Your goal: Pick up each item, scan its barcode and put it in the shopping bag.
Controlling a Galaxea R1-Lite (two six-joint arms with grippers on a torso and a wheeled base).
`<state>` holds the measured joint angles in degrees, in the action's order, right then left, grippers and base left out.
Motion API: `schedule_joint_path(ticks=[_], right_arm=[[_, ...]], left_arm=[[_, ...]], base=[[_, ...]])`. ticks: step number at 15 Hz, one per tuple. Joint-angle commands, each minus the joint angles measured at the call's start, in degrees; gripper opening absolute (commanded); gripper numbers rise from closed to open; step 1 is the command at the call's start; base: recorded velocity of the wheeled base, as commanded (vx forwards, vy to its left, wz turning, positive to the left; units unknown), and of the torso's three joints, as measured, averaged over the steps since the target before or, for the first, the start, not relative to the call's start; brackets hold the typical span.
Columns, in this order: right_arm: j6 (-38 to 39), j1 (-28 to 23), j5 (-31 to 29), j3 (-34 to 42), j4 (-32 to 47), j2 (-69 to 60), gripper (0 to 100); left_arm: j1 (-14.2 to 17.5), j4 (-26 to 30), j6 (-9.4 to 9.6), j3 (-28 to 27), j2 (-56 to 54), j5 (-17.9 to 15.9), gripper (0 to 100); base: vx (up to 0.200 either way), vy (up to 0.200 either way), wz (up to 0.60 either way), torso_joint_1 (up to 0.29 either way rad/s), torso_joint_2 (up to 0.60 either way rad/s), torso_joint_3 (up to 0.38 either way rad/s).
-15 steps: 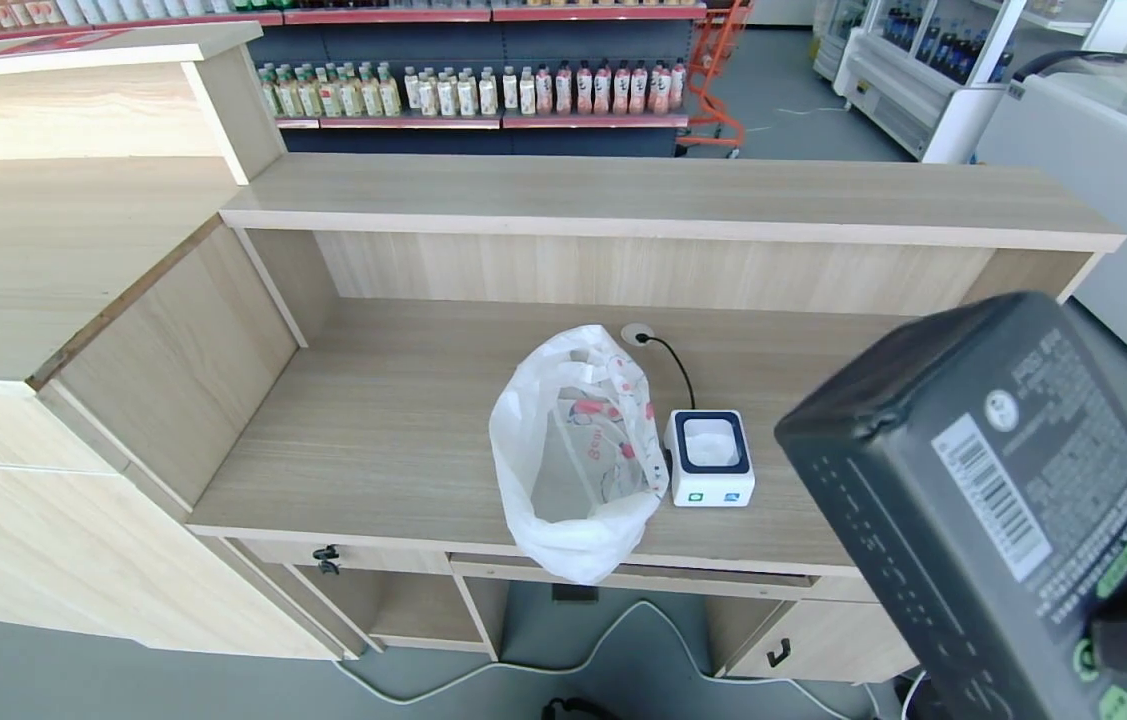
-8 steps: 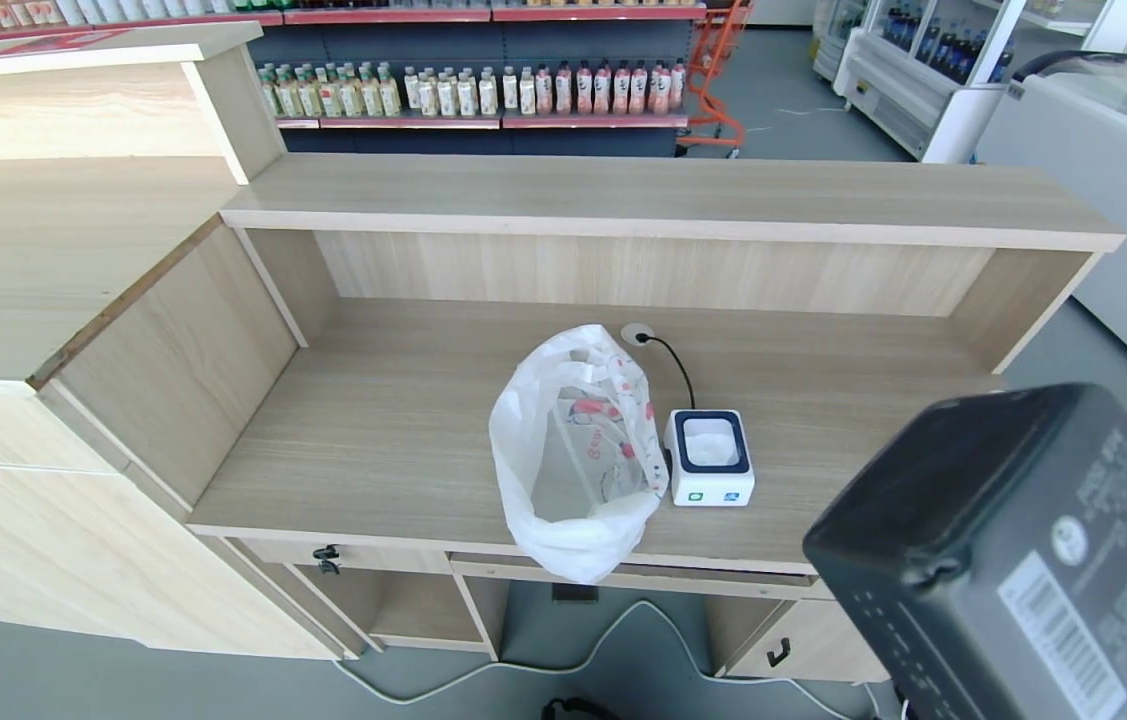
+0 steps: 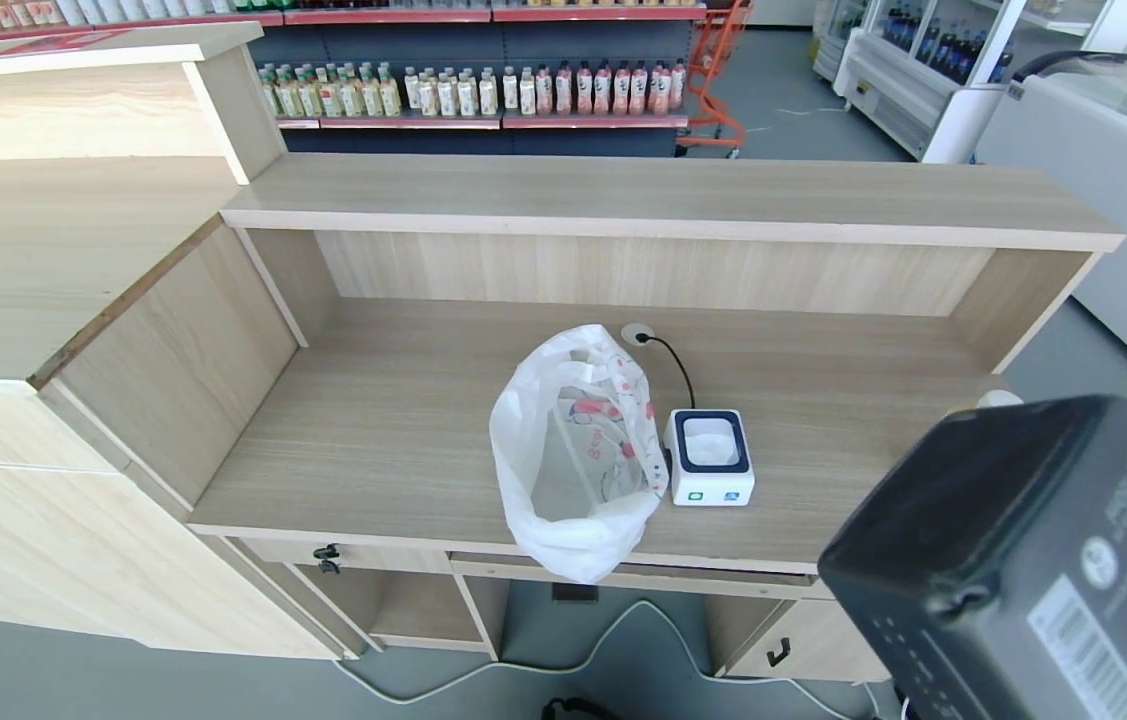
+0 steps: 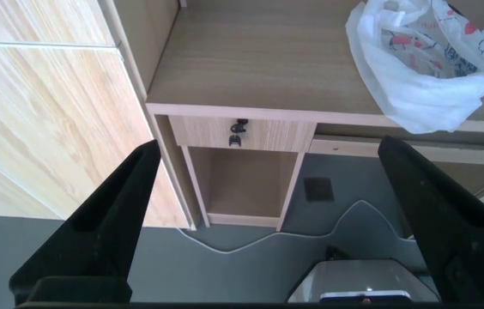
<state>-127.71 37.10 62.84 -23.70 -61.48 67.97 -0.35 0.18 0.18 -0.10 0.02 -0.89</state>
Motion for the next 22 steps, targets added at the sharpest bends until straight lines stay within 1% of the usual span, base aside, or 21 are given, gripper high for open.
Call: schedule_joint_path(ticks=[1,2,3,5,6,7,8,9,10,11,12,13,15,16,17,18,19,20,21,22], right_arm=[[2.82,-1.24,-0.97,-2.41,0.48,0.14,0],[6.86,-4.49,-5.8,-5.04,1.1,0.49,0],[12.92,-8.97,-12.22,-6.18,2.77,0.4,0],[33.14,-18.99,-23.29,-5.13,6.19,-0.39,0],[42.81,-23.91,-27.86,-4.87,5.93,-0.56,0],[49.57,-29.89,-29.44,-4.87,5.67,-0.56,0],[55.29,-38.24,-29.53,-4.95,5.49,-0.39,0],[57.66,-41.58,-29.44,-4.87,6.11,-0.12,0],[65.48,-46.76,-29.62,-3.9,8.83,1.02,0],[71.9,-46.76,-29.53,-4.51,11.64,2.07,0],[84.55,-47.03,-29.88,-5.22,13.75,4.01,0],[92.03,-47.12,-31.03,-6.45,13.93,6.64,0],[105.21,-46.85,-34.72,-8.47,14.28,12.01,0],[109.69,-46.59,-35.51,-8.65,14.37,13.68,0],[114.88,-45.01,-36.21,-8.91,14.19,15.61,0],[126.39,-42.63,-36.3,-9.88,14.1,18.25,0],[130.7,-41.93,-36.3,-10.49,14.19,19.12,0],[141.77,-39.64,-36.12,-11.9,14.46,21.67,0],[147.13,-38.85,-35.42,-12.78,14.46,23.78,0],[150.38,-38.24,-35.16,-13.92,14.46,26.42,0]], left_arm=[[0.0,-0.01,-0.01,0.01,-0.02,0.01,100],[0.0,-0.01,-0.01,0.01,-0.02,0.01,100],[0.0,-0.01,-0.01,0.01,-0.02,0.01,100],[0.0,-0.01,-0.01,0.01,-0.02,0.01,100],[0.0,-0.01,-0.01,0.01,-0.02,0.01,100],[0.0,-0.01,-0.01,0.01,-0.02,0.01,100],[0.0,-0.01,-0.01,0.01,-0.02,0.01,100],[0.0,-0.01,-0.01,0.01,-0.02,0.01,100],[0.0,-0.01,-0.01,0.01,-0.02,0.01,100],[0.0,-0.01,-0.01,0.01,-0.02,0.01,100],[0.0,-0.01,-0.01,0.01,-0.02,0.01,100],[0.0,-0.01,-0.01,0.01,-0.02,0.01,100],[0.0,-0.01,-0.01,0.01,-0.02,0.01,100],[0.0,-0.01,-0.01,0.01,-0.02,0.01,100],[0.0,-0.01,-0.01,0.01,-0.02,0.01,100],[0.0,-0.01,-0.01,0.01,-0.02,0.01,100],[0.0,-0.01,-0.01,0.01,-0.02,0.01,100],[0.0,-0.01,-0.01,0.01,-0.02,0.01,100],[0.0,-0.01,-0.01,0.01,-0.02,0.01,100],[0.0,-0.01,-0.01,0.01,-0.02,0.01,100]], base=[[0.0,0.0,0.0,0.0,0.0,0.0],[0.0,0.0,0.0,0.0,0.0,0.0],[0.0,0.0,0.0,0.0,0.0,0.0],[0.0,0.0,0.0,0.0,0.0,0.0],[0.0,0.0,0.0,0.0,0.0,0.0],[0.0,0.0,0.0,0.0,0.0,0.0],[0.0,0.0,0.0,0.0,0.0,0.0],[0.0,0.0,0.0,0.0,0.0,0.0],[0.0,0.0,0.0,0.0,0.0,0.0],[0.0,0.0,0.0,0.0,0.0,0.0],[0.0,0.0,0.0,0.0,0.0,0.0],[0.0,0.0,0.0,0.0,0.0,0.0],[0.0,0.0,0.0,0.0,0.0,0.0],[0.0,0.0,0.0,0.0,0.0,0.0],[0.0,0.0,0.0,0.0,0.0,0.0],[0.0,0.0,0.0,0.0,0.0,0.0],[0.0,0.0,0.0,0.0,0.0,0.0],[0.0,0.0,0.0,0.0,0.0,0.0],[0.0,0.0,0.0,0.0,0.0,0.0],[0.0,0.0,0.0,0.0,0.0,0.0]])
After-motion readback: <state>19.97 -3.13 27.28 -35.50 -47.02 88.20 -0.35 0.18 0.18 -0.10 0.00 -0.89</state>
